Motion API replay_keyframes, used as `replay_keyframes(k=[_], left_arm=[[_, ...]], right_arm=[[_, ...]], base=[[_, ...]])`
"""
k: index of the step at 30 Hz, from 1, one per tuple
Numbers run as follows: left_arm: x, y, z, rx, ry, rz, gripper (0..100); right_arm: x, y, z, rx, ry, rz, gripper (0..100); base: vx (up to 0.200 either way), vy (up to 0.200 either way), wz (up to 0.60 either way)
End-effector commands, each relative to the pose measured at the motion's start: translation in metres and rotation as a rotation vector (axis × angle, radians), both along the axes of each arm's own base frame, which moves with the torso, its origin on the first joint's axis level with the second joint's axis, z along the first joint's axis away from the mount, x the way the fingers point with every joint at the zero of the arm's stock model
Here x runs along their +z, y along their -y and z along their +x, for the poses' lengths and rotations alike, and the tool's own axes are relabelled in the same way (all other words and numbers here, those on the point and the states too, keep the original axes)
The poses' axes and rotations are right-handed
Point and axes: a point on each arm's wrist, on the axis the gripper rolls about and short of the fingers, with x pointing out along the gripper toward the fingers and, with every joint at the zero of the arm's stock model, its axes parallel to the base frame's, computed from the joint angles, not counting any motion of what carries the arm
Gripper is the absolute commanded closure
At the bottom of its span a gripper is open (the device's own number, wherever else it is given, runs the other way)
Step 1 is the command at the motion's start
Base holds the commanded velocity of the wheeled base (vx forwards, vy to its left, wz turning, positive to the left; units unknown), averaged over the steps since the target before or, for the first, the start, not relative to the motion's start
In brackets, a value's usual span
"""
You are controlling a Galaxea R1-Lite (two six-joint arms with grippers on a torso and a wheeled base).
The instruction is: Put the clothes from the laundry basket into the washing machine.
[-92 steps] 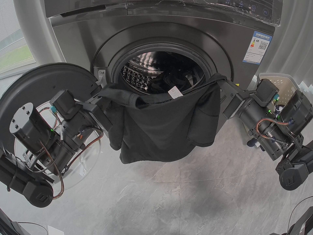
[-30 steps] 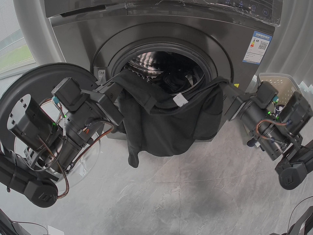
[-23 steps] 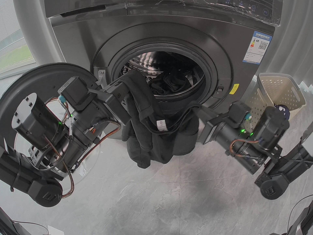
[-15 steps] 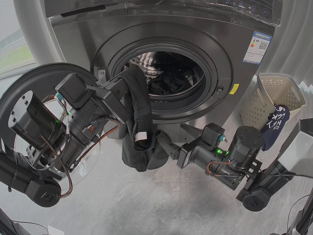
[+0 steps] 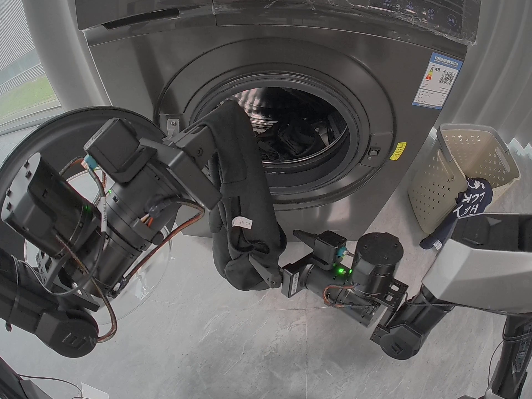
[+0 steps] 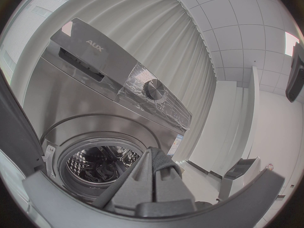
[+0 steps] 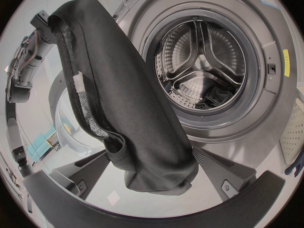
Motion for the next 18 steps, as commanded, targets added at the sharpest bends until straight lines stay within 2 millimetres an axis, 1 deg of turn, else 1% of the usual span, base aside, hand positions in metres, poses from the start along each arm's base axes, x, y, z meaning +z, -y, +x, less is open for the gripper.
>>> replay_keyframes(k=[1, 3, 5, 12, 13, 18], left_arm=[[0.001, 0.001, -0.004, -0.012, 0.003, -0.003, 100], [0.001, 0.001, -0.004, -0.014, 0.004, -0.003, 100], [0.002, 0.001, -0.004, -0.014, 0.004, -0.005, 100], [0.002, 0.004, -0.007, -0.028, 0.004, -0.005, 100], [0.002, 0.005, -0.008, -0.031, 0.004, -0.005, 100], [0.004, 0.003, -0.009, -0.028, 0.011, -0.014, 100]], right_arm=[[-0.013, -0.008, 0.023, -0.025, 0.012, 0.012, 0], [-0.009, -0.011, 0.036, -0.04, 0.04, 0.035, 0], [-0.009, -0.011, 0.041, -0.048, 0.048, 0.042, 0], [-0.013, -0.014, 0.053, -0.063, 0.064, 0.055, 0], [-0.015, -0.015, 0.058, -0.069, 0.067, 0.058, 0], [-0.024, -0.02, 0.066, -0.074, 0.073, 0.063, 0]], base=[[0.0, 0.0, 0.0], [0.0, 0.0, 0.0], [0.0, 0.0, 0.0], [0.0, 0.0, 0.0], [0.0, 0.0, 0.0], [0.0, 0.0, 0.0]])
